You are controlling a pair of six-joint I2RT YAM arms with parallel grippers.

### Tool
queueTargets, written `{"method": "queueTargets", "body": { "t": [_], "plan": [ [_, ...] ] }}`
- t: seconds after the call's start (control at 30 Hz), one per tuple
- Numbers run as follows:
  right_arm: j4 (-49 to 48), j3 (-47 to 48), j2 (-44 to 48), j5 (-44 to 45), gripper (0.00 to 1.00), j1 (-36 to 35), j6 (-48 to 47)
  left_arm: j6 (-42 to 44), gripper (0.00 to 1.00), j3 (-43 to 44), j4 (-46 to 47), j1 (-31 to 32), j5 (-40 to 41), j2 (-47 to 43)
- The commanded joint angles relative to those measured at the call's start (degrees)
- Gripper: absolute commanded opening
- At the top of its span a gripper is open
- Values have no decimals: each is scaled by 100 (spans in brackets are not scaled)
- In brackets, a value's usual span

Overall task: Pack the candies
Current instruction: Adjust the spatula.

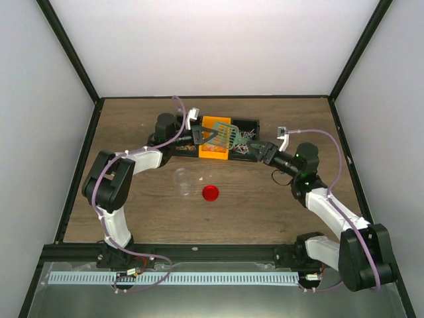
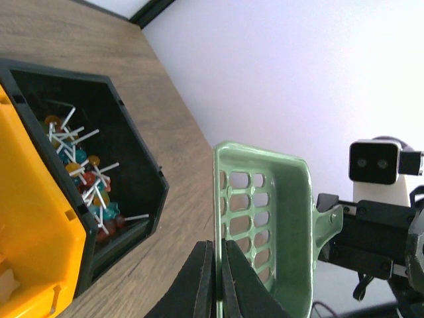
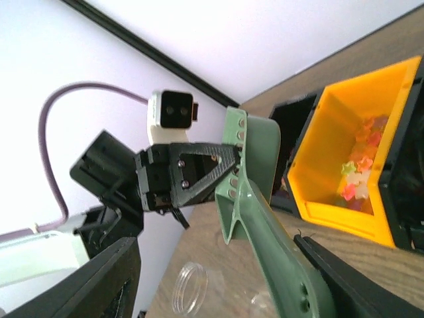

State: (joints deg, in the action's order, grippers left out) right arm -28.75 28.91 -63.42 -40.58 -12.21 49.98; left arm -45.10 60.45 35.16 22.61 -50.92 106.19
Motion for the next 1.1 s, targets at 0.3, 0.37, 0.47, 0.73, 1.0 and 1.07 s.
{"method": "queueTargets", "body": {
  "t": [0.3, 0.37, 0.47, 0.73, 1.0, 1.07],
  "plan": [
    [-1825, 128, -798, 28, 55, -42, 752, -1268, 4, -339, 1818, -17, 213, 74],
    [-1998, 160, -879, -69, 53, -44, 759, -1196, 4, -317, 1712, 12, 193, 55],
    [-2008, 255, -904, -126, 53, -44, 675, -1059, 4, -313, 1528, 23, 213, 33],
    [-1835, 471, -982, -223, 45, -45, 467, -1071, 4, -263, 1513, 54, 86, 76],
    [-1845, 504, -1044, -308, 25, -45, 477, -967, 4, -255, 1362, 83, 77, -1],
    [-1821, 510, -1039, -303, 17, -41, 465, -976, 4, -240, 1362, 83, 65, 28]
  ]
}}
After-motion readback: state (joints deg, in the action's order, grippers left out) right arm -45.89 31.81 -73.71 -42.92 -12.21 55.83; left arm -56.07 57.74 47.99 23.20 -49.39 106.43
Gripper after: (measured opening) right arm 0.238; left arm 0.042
